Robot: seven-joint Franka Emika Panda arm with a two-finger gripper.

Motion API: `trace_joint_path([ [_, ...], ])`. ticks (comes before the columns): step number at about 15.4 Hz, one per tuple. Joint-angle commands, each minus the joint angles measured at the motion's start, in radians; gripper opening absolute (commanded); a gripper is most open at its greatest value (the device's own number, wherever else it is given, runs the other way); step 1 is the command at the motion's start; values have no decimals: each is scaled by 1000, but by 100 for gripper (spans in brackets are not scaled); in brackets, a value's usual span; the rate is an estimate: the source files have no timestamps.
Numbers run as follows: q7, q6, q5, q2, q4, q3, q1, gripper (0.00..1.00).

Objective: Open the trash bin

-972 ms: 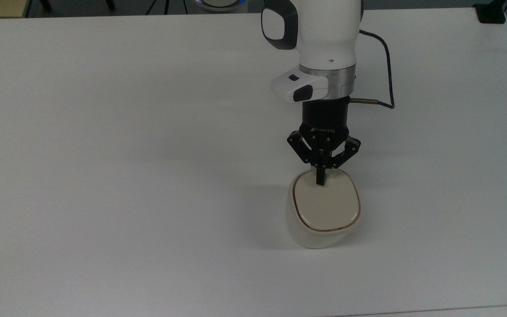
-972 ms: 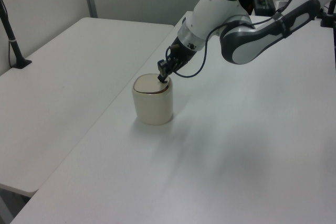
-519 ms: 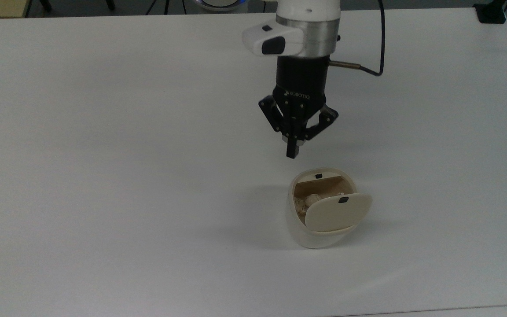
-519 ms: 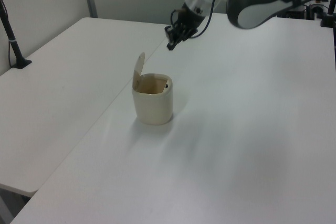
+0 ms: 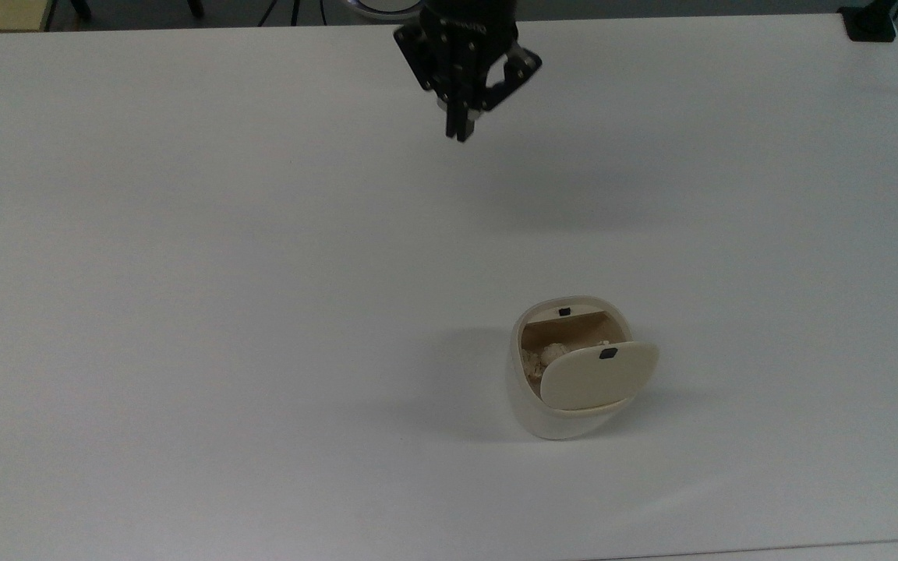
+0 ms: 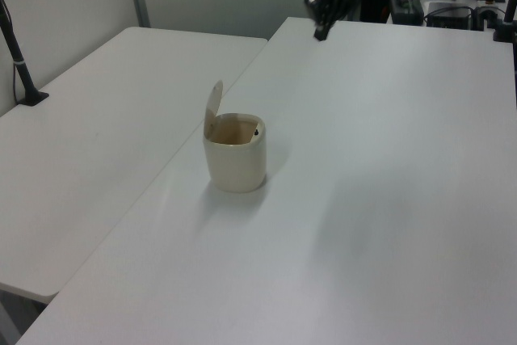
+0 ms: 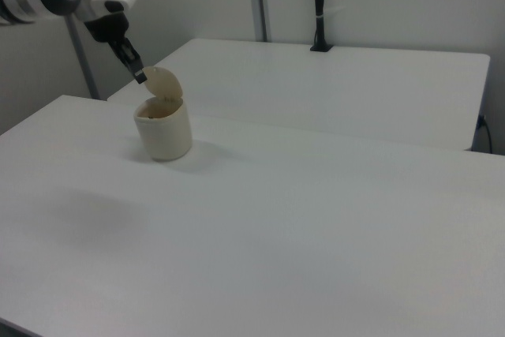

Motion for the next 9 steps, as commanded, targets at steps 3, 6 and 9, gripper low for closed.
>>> trace_joint_path([
  [3,-191,-235,88,-139,-65,2,-55,100],
  [6,-338,-301,114,-171,-100,2,-75,100],
  [9,-459,-329,116,-199,-105,4,-116,100],
])
